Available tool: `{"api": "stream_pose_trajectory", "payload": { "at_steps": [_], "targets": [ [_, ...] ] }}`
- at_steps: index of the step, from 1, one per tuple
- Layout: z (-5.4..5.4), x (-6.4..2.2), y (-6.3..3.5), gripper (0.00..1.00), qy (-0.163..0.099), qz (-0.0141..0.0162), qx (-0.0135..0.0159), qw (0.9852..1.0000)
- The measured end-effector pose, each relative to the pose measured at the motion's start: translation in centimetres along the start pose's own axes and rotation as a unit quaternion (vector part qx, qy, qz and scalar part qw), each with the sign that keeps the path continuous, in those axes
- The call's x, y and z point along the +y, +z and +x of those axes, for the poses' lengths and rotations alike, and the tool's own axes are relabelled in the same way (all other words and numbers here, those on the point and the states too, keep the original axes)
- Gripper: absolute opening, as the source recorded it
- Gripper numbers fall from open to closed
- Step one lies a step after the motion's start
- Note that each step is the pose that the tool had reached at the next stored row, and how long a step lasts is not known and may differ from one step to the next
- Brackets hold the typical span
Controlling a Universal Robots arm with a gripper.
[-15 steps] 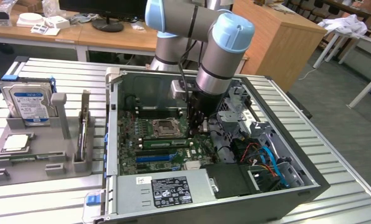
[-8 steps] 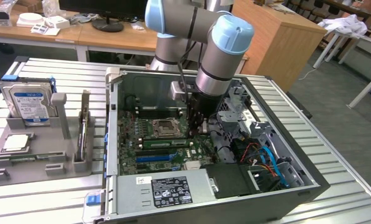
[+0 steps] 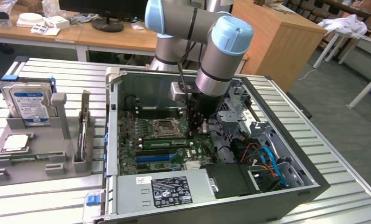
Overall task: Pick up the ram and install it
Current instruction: 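Press down the ram until it locks into place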
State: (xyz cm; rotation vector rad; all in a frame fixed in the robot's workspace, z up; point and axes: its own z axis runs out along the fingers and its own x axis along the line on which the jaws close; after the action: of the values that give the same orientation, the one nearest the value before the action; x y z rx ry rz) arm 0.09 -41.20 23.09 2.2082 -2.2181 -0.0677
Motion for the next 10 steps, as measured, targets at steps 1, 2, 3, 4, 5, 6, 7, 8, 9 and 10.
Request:
{"api": "stream_pose_trajectory", "payload": {
  "at_steps": [1,2,3,4,5,6,7,8,9,10],
  "targets": [
    [0.0,0.0,0.01,0.1,0.0,0.0,-0.0001,1.0],
    [0.02,0.0,0.01,0.1,0.0,0.0,-0.0002,1.0],
    [0.05,0.01,0.01,0.1,0.0,0.0,-0.0001,1.0],
    [0.07,0.01,0.0,0.1,0.0,0.0,0.0,1.0],
    [0.08,0.0,0.0,0.1,0.0,0.0,0.0,1.0],
    [0.09,0.0,0.0,0.1,0.0,0.0,0.0,1.0],
    [0.09,0.0,0.0,0.1,0.0,0.0,0.0,1.0],
    [0.09,0.0,0.0,0.1,0.0,0.0,0.0,1.0],
    [0.09,0.0,0.0,0.1,0.0,0.0,0.0,1.0],
    [0.1,0.0,0.03,0.1,0.0,0.0,-0.0001,1.0]
  ]
}}
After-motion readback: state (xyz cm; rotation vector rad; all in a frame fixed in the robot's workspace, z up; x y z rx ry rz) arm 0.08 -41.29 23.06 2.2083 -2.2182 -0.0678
